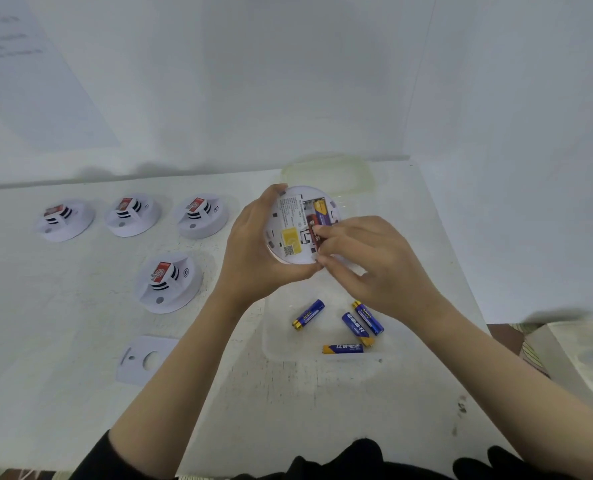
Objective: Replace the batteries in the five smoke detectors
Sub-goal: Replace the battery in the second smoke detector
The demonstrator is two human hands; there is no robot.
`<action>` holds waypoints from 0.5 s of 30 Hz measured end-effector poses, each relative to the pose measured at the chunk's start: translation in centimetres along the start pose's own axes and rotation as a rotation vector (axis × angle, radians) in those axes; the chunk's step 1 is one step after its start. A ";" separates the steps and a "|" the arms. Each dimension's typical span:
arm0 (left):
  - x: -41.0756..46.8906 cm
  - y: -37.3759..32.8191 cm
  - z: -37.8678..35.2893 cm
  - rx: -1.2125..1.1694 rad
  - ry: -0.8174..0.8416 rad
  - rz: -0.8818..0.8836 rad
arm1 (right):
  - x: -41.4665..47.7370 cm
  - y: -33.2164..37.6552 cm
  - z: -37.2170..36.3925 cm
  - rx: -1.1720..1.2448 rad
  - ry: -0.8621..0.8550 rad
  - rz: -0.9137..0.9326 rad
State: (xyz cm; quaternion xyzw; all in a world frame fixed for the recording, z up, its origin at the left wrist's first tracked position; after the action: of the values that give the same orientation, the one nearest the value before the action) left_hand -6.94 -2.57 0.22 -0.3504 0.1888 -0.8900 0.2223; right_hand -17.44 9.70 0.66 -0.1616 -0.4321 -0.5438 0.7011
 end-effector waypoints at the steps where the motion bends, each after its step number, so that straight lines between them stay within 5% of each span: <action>1: 0.0 0.0 0.0 -0.007 -0.003 0.006 | -0.2 0.0 -0.2 -0.002 0.004 0.001; 10: -0.3 -0.6 0.3 -0.053 0.008 0.015 | 0.5 -0.8 0.4 0.270 -0.134 -0.430; 15: -0.5 -1.2 1.1 -0.108 -0.021 0.045 | 0.6 -0.4 -0.4 0.873 -0.103 -0.769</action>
State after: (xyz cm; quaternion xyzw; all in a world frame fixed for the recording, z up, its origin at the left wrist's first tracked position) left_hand -6.12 -1.51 1.30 -0.3669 0.2420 -0.8696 0.2248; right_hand -17.61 8.92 0.78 0.2844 -0.6775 -0.5220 0.4331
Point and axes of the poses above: each hand's wrist, its own x-axis towards the middle knuckle, its own z-axis out of the back of the hand, y = z × x, the point moved 5 cm from there along x, towards the middle knuckle, and after that the axes turned 8 degrees about x, right-handed, at the moved point
